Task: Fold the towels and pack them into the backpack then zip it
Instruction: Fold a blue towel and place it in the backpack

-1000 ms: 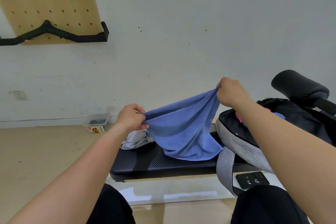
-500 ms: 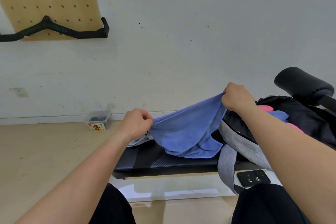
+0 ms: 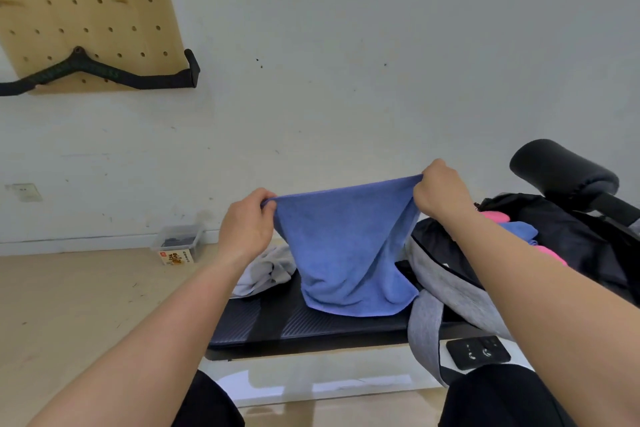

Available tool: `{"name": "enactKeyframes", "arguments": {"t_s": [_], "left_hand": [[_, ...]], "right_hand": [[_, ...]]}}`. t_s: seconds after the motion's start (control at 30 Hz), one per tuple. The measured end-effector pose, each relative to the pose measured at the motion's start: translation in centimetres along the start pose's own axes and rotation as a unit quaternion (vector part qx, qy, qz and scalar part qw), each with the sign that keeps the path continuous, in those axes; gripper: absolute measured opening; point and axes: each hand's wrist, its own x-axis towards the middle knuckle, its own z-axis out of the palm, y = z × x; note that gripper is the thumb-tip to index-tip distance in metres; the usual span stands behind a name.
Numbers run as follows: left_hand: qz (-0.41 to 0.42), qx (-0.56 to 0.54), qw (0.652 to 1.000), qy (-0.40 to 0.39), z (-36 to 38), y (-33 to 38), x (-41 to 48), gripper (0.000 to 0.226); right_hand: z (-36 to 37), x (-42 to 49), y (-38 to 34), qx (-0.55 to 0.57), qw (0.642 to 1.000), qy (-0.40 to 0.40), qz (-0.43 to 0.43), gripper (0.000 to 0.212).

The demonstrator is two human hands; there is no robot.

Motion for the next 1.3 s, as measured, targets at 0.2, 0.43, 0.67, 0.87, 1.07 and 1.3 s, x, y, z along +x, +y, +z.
{"name": "enactKeyframes", "arguments": {"t_s": [0.2, 0.43, 0.67, 0.87, 1.07, 1.3], "left_hand": [[-0.046, -0.137, 0.986, 0.085, -2.3, 4.5, 3.0, 0.013], [-0.005, -0.081, 0.985, 0.151, -4.7, 5.5, 3.0, 0.020], [0.023, -0.036, 0.988, 0.151, -4.9, 4.0, 3.1, 0.019], [-0.040, 0.091, 0.992, 0.082, -0.7, -0.6, 3.7, 0.023], [-0.090, 0.097, 0.991, 0.035, 2.7, -4.2, 5.5, 0.019], [-0.102, -0.067, 0.992, 0.021, 3.3, -5.6, 4.7, 0.009]], "right_hand": [[-2.9, 0.4, -1.8, 0.157, 0.985, 0.060, -0.024, 0.029], [-4.0, -0.5, -1.8, 0.248, 0.964, 0.084, -0.044, 0.028], [-2.5, -0.3, -1.9, 0.252, 0.965, 0.060, -0.038, 0.028], [3.8, 1.0, -0.3, 0.137, 0.990, 0.036, -0.027, 0.025], [8.2, 3.5, -0.4, 0.120, 0.993, 0.002, -0.019, 0.017], [10.0, 2.8, 0.4, 0.283, 0.957, -0.044, 0.049, 0.020]]}}
